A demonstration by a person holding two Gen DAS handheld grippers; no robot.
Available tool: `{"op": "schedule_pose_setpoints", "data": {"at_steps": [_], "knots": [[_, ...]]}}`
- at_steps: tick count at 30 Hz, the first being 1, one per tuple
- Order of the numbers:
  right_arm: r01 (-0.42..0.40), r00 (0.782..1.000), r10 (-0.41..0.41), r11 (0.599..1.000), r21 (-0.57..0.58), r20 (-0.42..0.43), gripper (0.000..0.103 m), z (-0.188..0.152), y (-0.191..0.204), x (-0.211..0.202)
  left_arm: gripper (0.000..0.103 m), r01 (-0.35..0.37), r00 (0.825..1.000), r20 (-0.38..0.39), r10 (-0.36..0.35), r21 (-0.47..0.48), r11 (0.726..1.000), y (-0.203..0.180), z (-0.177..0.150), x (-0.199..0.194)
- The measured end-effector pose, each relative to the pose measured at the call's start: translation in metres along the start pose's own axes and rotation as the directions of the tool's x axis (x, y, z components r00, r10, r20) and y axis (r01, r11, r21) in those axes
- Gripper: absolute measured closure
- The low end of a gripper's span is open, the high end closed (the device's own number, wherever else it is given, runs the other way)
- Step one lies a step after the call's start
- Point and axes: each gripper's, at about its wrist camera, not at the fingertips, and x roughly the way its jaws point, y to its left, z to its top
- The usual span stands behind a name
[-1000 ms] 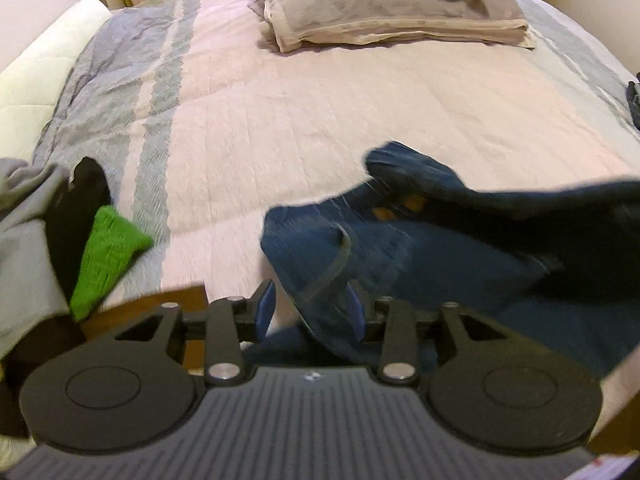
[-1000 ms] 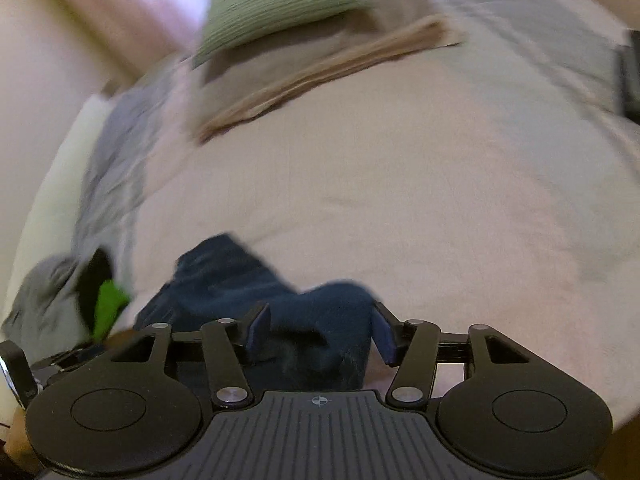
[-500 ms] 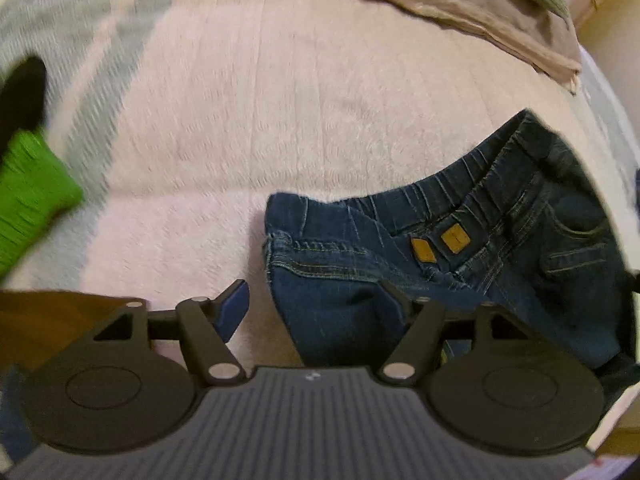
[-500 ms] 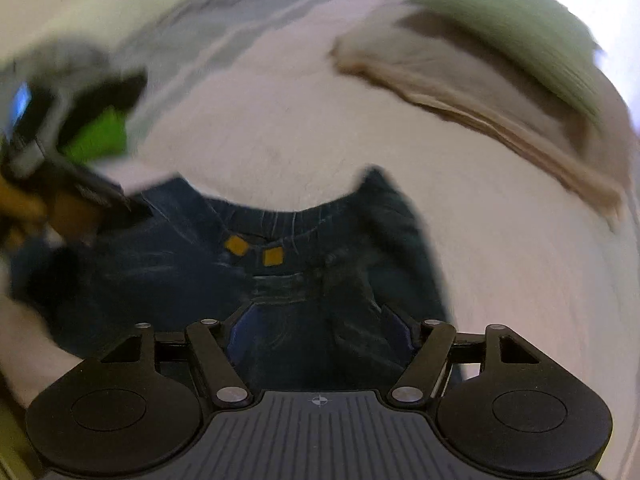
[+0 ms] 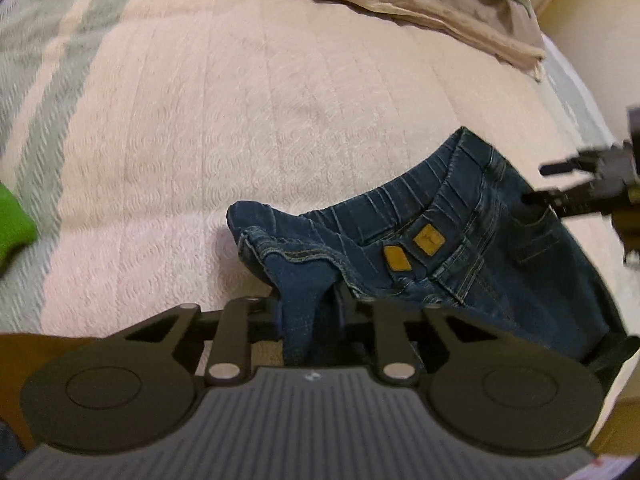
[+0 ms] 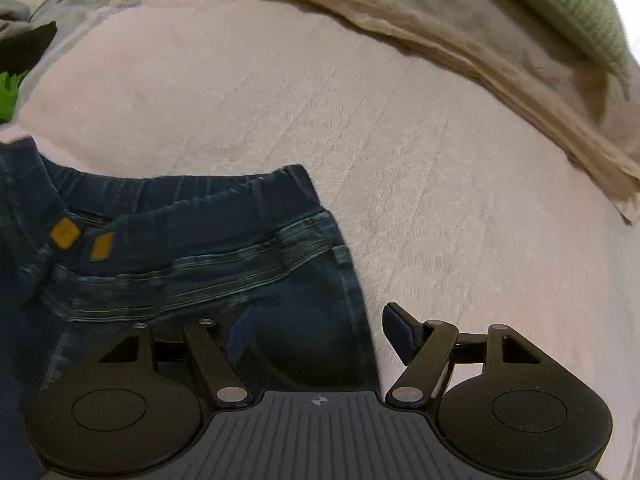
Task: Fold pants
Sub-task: 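Grasp the jeans waistband with the left gripper while the right gripper grasps it too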
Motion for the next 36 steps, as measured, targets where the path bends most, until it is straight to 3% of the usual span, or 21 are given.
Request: {"op": "schedule_pose_setpoints", "data": {"at_steps": [4,10,15,20,36], "knots": [[-0.086,0.996,0.084,0.995,-0.044,-0.040,0.036,0.014,-0.015,0.030,0.085,-0.046,0.999,0.000,0.046,0.015,0.999,-0.007,-0.004,0.002],[-0.119,0.991,0.107,0.978,-0.173,-0.076,0.039,0.021,-0.007,0.048,0.085,-0.135,0.991,0.006,0.135,0.004,0.991,-0.021,-0.009,0.004],[-0.151,0.988,0.140,0.963,-0.222,-0.061,0.077,0.011,-0.010,0.048,0.086,-0.207,0.978,0.005,0.207,-0.012,0.978,-0.037,-0.009,0.002],[-0.168,0.986,0.163,0.949,-0.266,-0.044,0.094,0.009,-0.010,0.040,0.087,-0.254,0.967,0.006,0.254,-0.012,0.967,-0.049,-0.008,-0.001],[-0.198,0.979,0.204,0.956,-0.217,0.006,0.103,0.004,-0.019,0.020,0.092,-0.272,0.962,0.002,0.272,0.026,0.962,-0.062,0.000,-0.008]]}}
